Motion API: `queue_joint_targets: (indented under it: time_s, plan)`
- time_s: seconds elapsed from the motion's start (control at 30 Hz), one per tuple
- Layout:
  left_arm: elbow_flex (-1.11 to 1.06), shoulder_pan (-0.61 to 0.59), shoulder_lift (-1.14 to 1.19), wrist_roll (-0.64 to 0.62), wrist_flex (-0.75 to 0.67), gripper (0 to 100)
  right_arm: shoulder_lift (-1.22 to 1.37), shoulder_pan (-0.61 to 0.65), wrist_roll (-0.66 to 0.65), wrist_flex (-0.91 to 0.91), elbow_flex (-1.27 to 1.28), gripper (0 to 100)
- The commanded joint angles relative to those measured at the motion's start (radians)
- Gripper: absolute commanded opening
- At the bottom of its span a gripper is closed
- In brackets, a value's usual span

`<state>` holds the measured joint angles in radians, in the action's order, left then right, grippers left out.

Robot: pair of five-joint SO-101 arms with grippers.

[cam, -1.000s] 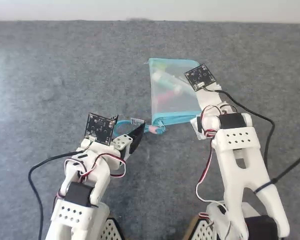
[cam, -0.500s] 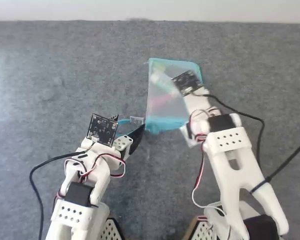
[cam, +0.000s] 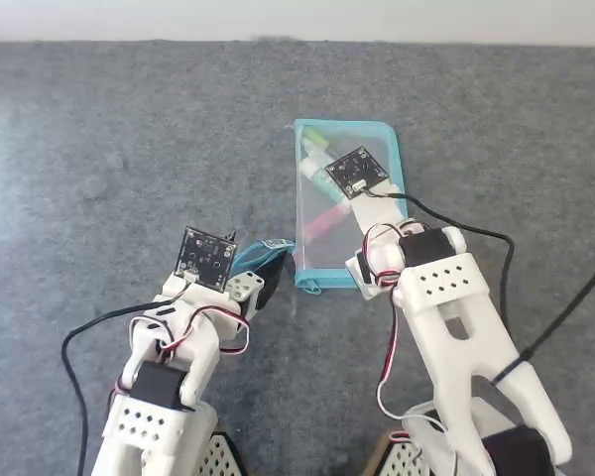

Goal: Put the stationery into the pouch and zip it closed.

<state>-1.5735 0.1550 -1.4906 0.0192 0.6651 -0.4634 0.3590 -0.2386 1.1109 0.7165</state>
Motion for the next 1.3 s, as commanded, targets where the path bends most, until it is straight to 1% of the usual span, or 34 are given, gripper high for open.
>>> queue_joint_targets:
  time_s: [0.0,0.07,0.13,0.27,0.33,0.4,0.53,0.63,0.7,0.77,0.83,0.93,1.03,1.13,1.27]
  plan:
    - [0.019,0.002,-0.017,0.005,-0.034,26,-0.124,0.001,0.014,-0.016,0.005,32.9]
    - [0.030,0.002,-0.018,0.005,-0.032,26,-0.220,-0.007,0.014,-0.018,0.044,32.6]
    - [0.039,0.002,-0.018,0.003,-0.031,26,-0.331,-0.015,0.006,-0.027,0.104,28.8]
    - [0.041,0.002,-0.018,0.002,-0.031,26,-0.526,-0.079,0.005,-0.101,0.262,12.9]
    - [0.041,0.002,-0.018,-0.035,-0.029,26,-0.616,-0.111,0.005,-0.133,0.341,5.4]
    - [0.044,0.002,-0.018,-0.075,-0.028,26,-0.693,-0.139,0.005,-0.140,0.404,0.7]
    - [0.053,0.000,-0.023,-0.107,-0.014,26,-0.832,-0.199,0.005,-0.122,0.505,3.2]
    - [0.053,-0.055,-0.104,-0.140,0.011,26,-0.926,-0.254,0.006,-0.114,0.572,4.3]
    - [0.051,-0.095,-0.203,-0.167,0.072,26,-0.986,-0.283,0.008,-0.114,0.620,4.2]
    - [0.051,-0.107,-0.325,-0.193,0.167,26,-1.046,-0.308,0.006,-0.114,0.672,4.2]
    - [0.053,-0.107,-0.354,-0.210,0.210,27,-1.109,-0.329,0.005,-0.114,0.723,4.2]
    - [0.042,-0.107,-0.296,-0.210,0.180,27,-1.208,-0.360,0.005,-0.114,0.799,4.2]
    - [-0.012,-0.100,-0.301,-0.209,0.143,27,-1.313,-0.384,0.005,-0.113,0.890,4.2]
    - [-0.105,-0.041,-0.328,-0.207,0.069,27,-1.362,-0.417,0.005,-0.111,0.970,4.2]
    - [-0.108,0.021,-0.330,-0.206,0.077,27,-1.343,-0.458,0.006,-0.054,0.965,4.2]
